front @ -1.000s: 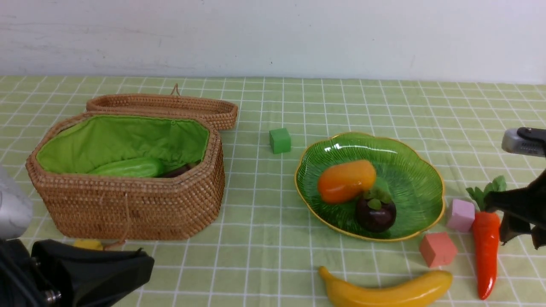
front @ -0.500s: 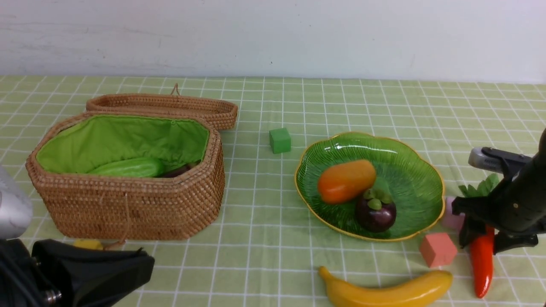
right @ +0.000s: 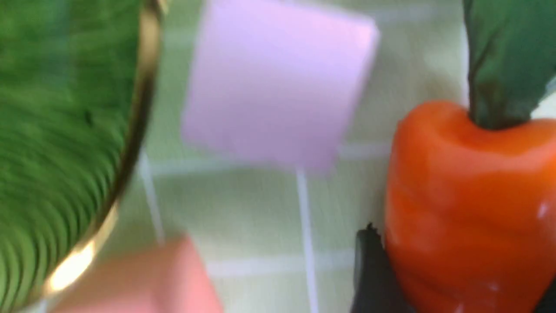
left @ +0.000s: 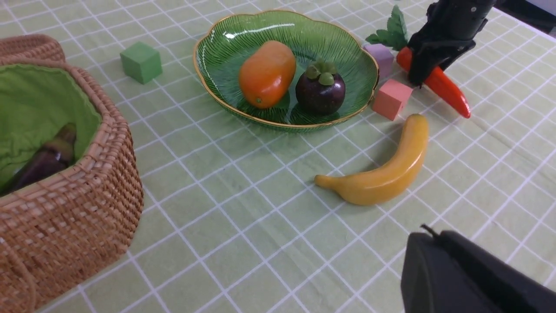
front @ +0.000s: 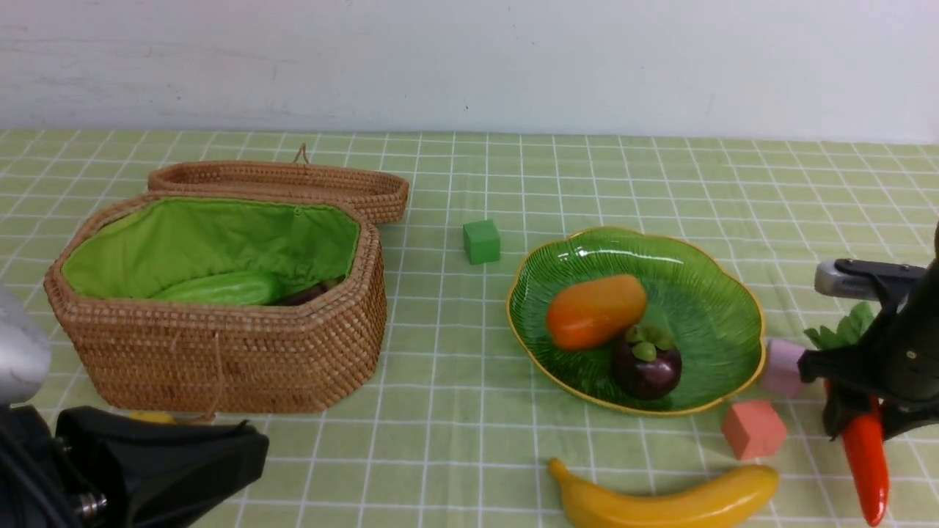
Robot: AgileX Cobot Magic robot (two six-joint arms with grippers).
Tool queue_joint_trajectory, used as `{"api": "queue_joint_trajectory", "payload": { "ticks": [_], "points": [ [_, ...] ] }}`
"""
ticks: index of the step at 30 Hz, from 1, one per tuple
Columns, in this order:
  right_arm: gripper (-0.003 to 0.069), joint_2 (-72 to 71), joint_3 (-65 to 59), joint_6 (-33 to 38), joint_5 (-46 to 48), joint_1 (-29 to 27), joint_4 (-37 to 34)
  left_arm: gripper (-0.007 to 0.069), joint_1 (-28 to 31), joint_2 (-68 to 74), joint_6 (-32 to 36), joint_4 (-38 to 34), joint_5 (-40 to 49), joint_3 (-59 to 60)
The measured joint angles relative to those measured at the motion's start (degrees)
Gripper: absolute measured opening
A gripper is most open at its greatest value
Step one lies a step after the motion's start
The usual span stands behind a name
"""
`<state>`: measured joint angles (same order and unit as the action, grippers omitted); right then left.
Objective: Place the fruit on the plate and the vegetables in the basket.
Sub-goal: Use the right arm to grab a carrot and put it into the left basket
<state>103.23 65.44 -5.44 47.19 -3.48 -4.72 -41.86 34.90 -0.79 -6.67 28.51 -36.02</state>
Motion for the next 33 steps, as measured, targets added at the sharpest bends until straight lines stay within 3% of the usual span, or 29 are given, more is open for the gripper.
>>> {"api": "queue_joint_trajectory", "payload": {
  "ticks": [5,8,10,12,16,20,25,33],
  "points": [
    [0.0358,-10.9,5.0,-1.5,8.4,3.4,-0.1,-0.0013,0.0,-0.3,-0.4,4.1,0.0,0.0],
    [0.0358,-15.1,12.5,5.4,9.9,12.5,-5.9,-0.0013,0.0,-1.8,-5.3,12.1,0.7,-0.3],
    [0.0358,-14.1,19.6,13.7,9.0,22.4,-11.4,-0.0013,0.0,-3.5,-13.2,21.3,3.2,-1.6],
    [0.0358,-12.8,22.8,17.0,8.4,26.2,-13.2,-0.0013,0.0,-4.3,-16.2,25.5,4.3,-2.0],
    [0.0358,-2.8,38.3,28.6,3.8,38.5,-15.9,-0.0013,0.0,-8.3,-36.7,41.6,12.0,-2.9],
    [0.0358,6.4,47.9,32.5,-1.2,43.1,-15.9,-0.0013,0.0,-12.1,-46.7,47.3,15.3,-2.9],
    [0.0358,18.7,57.7,33.9,-12.9,46.0,-15.9,-0.0013,0.0,-15.2,-48.5,48.4,15.4,-2.9],
    [0.0358,28.8,63.3,39.5,-22.5,47.7,-17.6,-0.0013,0.0,-15.5,-43.7,45.9,15.7,-2.9]
  ]
}}
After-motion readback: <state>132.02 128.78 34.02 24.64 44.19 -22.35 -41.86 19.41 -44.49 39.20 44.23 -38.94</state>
